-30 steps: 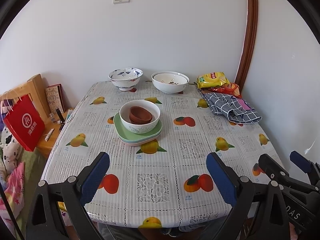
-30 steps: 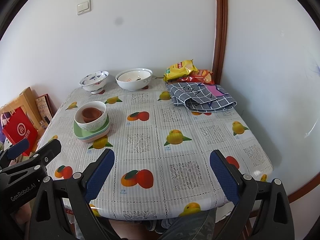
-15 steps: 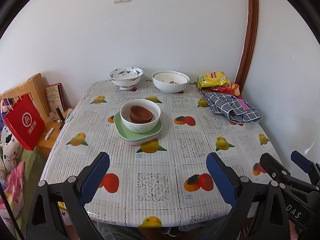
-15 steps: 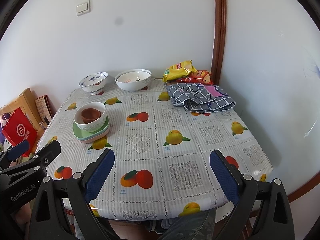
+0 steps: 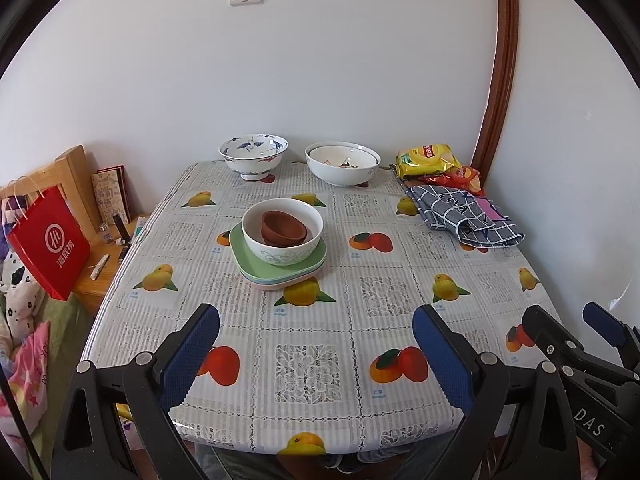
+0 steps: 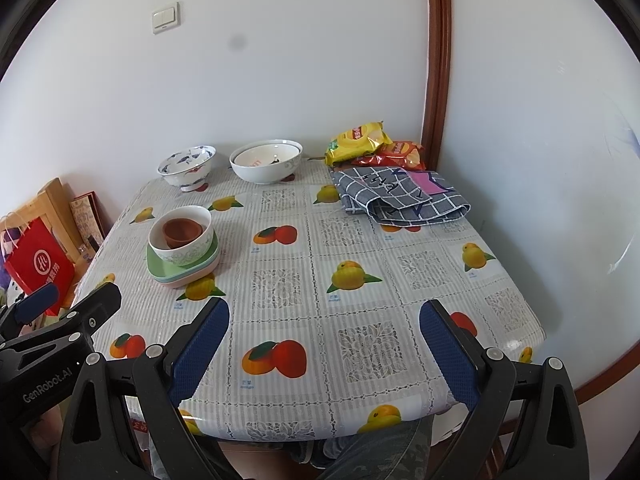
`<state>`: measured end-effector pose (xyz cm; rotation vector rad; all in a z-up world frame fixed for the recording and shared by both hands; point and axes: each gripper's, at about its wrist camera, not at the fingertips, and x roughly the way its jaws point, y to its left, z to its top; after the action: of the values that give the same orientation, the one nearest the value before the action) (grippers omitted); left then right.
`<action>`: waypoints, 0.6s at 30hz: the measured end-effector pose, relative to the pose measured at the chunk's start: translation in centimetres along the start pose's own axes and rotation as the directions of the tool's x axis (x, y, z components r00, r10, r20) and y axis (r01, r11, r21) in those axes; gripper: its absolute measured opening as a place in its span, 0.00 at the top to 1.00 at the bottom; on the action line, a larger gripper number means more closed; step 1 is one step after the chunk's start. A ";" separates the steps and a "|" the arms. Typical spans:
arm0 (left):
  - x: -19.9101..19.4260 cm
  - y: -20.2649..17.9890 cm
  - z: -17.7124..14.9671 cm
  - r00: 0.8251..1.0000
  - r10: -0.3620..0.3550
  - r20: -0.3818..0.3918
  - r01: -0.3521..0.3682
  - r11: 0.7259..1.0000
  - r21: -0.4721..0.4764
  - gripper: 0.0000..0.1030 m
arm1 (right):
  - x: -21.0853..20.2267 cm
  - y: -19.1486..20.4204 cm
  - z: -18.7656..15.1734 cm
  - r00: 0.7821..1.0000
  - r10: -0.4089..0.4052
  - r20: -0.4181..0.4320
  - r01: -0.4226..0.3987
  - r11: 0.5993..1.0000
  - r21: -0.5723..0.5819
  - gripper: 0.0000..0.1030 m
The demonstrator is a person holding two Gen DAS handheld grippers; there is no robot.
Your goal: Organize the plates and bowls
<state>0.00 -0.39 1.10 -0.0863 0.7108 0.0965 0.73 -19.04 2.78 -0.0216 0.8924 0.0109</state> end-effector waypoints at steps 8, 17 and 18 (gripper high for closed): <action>0.0 0.1 0.0 1.000 0.002 0.000 -0.002 1.000 -0.001 0.05 | -0.1 0.2 0.1 1.000 0.001 0.002 -0.001 1.000 -0.002 0.07; 0.0 0.2 0.1 1.000 0.006 0.001 -0.006 1.000 0.000 0.05 | -0.1 0.3 0.2 1.000 0.002 0.005 -0.002 1.000 -0.001 0.07; 0.0 0.3 0.1 1.000 0.006 0.001 -0.006 1.000 -0.001 0.05 | -0.1 0.3 0.1 1.000 0.003 0.005 -0.003 1.000 -0.001 0.07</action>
<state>0.07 -0.07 1.15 -0.0845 0.7105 0.1028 0.75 -18.79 2.94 -0.0208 0.8871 0.0139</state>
